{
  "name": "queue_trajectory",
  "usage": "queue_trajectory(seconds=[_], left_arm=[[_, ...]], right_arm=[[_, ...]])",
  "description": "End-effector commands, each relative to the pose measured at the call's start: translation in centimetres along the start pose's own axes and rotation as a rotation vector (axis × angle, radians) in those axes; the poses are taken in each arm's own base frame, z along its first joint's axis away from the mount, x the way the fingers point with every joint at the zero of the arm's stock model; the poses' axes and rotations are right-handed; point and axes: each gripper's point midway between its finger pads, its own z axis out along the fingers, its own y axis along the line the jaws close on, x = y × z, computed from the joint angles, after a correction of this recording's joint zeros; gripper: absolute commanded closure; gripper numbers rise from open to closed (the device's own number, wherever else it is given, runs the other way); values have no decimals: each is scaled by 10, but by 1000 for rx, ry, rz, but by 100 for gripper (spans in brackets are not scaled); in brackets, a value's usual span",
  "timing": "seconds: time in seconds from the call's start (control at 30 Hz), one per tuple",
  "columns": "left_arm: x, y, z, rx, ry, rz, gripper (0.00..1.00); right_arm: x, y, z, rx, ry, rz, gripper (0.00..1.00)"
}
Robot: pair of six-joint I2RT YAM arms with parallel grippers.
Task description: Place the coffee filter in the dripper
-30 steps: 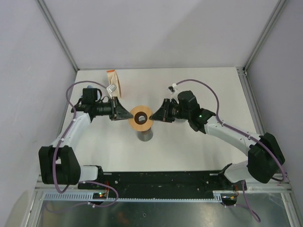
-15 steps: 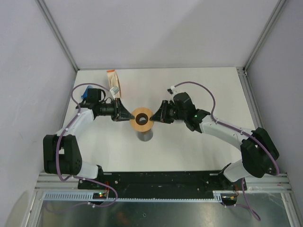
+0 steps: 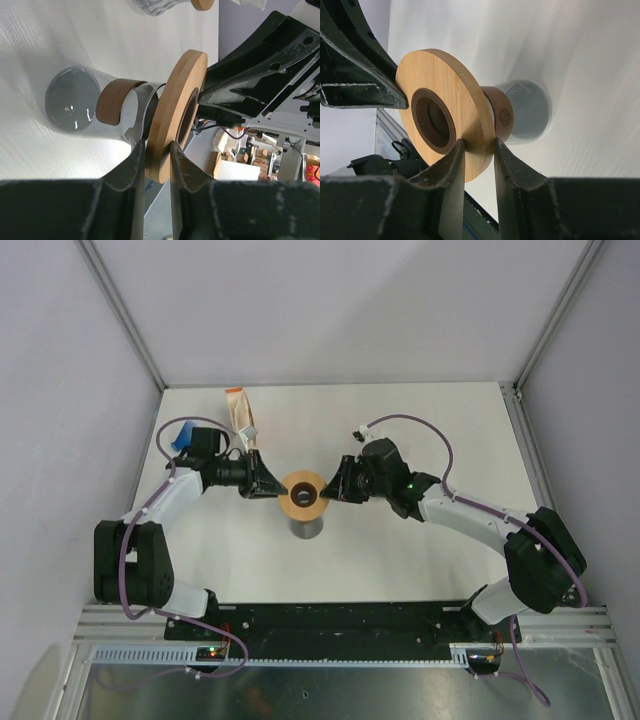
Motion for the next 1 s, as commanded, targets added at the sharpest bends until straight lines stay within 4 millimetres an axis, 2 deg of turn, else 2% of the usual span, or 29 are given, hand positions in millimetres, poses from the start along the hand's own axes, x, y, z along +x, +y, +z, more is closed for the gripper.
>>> queue_trajectory(seconds=[0.0, 0.23, 0.4, 0.53, 0.73, 0.97], left_arm=[[-3, 9, 3, -40, -15, -30, 99], [-4, 12, 3, -49, -17, -27, 78], [-6, 13, 1, -64, -33, -15, 67], [-12, 17, -4, -100, -66, 1, 53], [-18, 15, -13, -138, -118, 41, 42], [-31, 4, -23, -156, -172, 150, 38]], right_arm=[[5, -28, 3, 112, -4, -46, 71], [4, -25, 2, 109, -11, -55, 66], [3, -25, 0, 113, -16, -61, 64], [0, -18, -1, 91, -30, -75, 62], [-4, -6, -2, 49, -46, -83, 61], [-13, 6, -14, 57, -100, -138, 60]])
